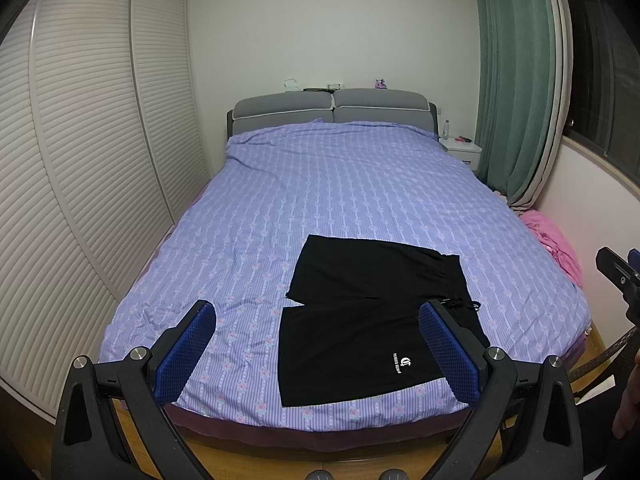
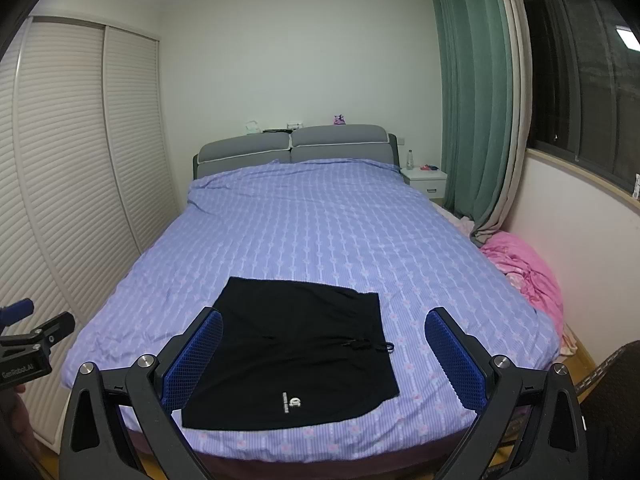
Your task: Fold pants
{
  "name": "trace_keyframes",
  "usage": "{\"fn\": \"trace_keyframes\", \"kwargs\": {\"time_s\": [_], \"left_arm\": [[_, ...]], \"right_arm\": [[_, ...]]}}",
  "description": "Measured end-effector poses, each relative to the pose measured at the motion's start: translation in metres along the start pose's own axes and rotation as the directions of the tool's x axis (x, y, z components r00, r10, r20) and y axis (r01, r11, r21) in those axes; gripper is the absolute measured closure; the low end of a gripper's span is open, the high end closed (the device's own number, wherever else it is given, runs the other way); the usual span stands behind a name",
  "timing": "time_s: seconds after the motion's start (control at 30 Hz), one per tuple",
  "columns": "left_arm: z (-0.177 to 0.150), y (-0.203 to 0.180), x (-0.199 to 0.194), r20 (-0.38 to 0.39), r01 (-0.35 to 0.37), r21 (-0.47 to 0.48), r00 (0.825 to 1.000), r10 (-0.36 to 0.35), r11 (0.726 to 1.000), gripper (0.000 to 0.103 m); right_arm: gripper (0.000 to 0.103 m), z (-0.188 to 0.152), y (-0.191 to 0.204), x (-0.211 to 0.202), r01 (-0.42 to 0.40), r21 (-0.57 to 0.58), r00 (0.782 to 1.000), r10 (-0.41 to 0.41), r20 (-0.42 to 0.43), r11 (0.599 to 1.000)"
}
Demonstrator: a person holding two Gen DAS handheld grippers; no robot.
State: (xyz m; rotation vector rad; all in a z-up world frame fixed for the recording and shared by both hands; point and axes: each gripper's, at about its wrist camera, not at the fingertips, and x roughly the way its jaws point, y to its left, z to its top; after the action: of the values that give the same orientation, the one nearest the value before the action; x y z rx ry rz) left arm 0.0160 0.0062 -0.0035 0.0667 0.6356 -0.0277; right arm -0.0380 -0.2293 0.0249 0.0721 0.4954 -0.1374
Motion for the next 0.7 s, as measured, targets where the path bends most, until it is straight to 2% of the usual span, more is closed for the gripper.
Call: {"fn": "trace_keyframes", "kwargs": {"time_s": [0.7], "left_arm": [[0.009,-0.009,0.010,-0.020,-0.021,-0.013,1.000,0.021,1.000,0.000]], "right_arm": [[0.001,0.002,-0.006,0.009,-0.016,0.000,1.000,0.016,-0.013,1.000]]}}
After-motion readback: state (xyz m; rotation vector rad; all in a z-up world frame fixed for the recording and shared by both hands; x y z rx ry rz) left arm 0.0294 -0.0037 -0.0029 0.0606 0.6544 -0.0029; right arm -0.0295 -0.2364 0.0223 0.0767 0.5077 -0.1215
